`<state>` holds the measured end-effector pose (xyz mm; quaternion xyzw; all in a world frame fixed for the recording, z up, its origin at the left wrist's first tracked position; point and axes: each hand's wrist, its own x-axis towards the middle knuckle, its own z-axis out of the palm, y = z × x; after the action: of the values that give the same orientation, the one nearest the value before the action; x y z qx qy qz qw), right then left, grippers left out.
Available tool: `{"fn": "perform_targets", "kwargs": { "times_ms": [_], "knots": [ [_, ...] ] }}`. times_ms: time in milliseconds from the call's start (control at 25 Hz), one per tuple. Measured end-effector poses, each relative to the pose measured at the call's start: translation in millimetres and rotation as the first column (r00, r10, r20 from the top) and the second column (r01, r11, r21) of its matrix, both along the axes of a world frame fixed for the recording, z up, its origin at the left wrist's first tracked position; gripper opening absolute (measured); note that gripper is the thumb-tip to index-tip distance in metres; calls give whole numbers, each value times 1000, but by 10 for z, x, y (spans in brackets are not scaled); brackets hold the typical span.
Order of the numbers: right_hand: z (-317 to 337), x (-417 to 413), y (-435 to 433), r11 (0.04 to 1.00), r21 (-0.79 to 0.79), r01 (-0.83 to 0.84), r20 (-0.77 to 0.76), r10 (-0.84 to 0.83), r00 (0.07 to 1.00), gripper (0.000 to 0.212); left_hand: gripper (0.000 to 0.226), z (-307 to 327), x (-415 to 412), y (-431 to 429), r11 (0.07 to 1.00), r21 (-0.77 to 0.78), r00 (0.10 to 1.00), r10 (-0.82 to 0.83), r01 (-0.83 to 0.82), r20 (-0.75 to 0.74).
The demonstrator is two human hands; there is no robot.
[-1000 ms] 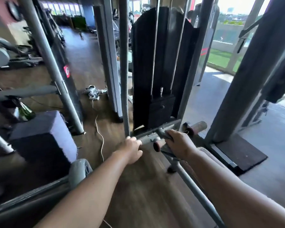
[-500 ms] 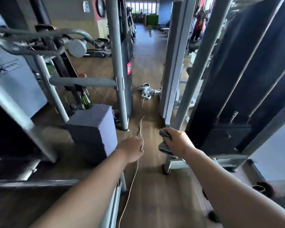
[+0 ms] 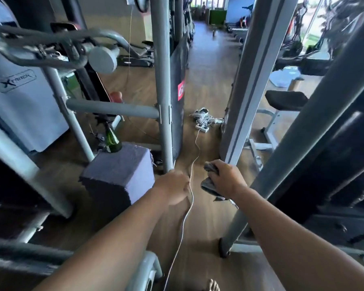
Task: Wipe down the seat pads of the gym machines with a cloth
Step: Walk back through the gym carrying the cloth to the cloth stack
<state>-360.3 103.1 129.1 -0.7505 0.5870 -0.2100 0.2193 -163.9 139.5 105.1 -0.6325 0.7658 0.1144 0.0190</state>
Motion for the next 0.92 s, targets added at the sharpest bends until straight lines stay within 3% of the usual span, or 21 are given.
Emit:
{"fn": "perform_targets", "kwargs": {
  "times_ms": [280, 440, 640, 760, 920],
  "knots": [
    [-51, 485, -1623, 994, 62, -89, 0, 89, 996, 22, 39, -70, 422, -1181, 967, 46, 964, 253, -250, -82],
    [-18, 1103, -2293, 977, 47, -207, 32, 205, 978, 24, 37, -93, 792, -1618, 928, -23, 925, 368, -372, -95],
    [-98, 2142, -2902, 940, 56, -337, 95, 331, 939, 24, 40, -102, 1491, -1940, 875, 7, 842, 468, -484, -268],
    [-126, 2884, -3120, 909, 111, -402, 205, 374, 904, 28, 59, -53, 1971, -2089, 760, 123, 615, 600, -638, -511],
    [-214, 3680, -3236, 814, 247, -525, 356, 428, 831, 40, 38, -102, 2610, -2137, 573, 141, 298, 602, -808, -741]
  ]
}}
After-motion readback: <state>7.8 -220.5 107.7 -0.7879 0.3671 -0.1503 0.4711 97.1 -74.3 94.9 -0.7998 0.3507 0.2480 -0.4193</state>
